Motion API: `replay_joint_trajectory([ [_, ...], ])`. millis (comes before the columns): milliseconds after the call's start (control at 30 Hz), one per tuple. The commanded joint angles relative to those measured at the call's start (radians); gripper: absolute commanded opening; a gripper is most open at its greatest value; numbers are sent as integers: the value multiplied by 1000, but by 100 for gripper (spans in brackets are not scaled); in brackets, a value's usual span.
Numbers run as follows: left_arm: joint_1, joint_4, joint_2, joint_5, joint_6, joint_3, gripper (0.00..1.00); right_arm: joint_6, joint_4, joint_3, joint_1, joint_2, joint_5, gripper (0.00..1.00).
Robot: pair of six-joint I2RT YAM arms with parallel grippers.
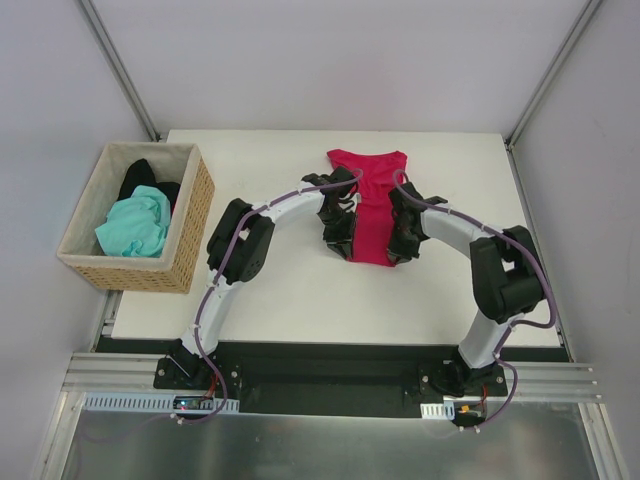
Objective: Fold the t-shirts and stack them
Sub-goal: Grab one side of the 2/3 rectangular tshirt with both arms
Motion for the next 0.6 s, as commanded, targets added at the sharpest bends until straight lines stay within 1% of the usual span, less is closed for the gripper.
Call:
replay_joint_trajectory([
  [0, -6, -5, -16, -17, -3, -19, 15, 8, 11, 24, -2, 21, -25, 8],
  [33, -6, -4, -17, -18, -1, -22, 7, 9, 12, 23, -4, 23, -25, 6],
  [100, -6, -2, -25, -20, -1, -32, 1, 14, 16, 17, -4, 26, -28, 1],
  [333, -6, 4, -39, -24, -7, -54, 0, 21, 28, -3, -2, 9, -24, 1],
  [567, -6, 4, -100, -35, -4, -60, 0, 21, 3, 10, 10, -51, 5, 1],
])
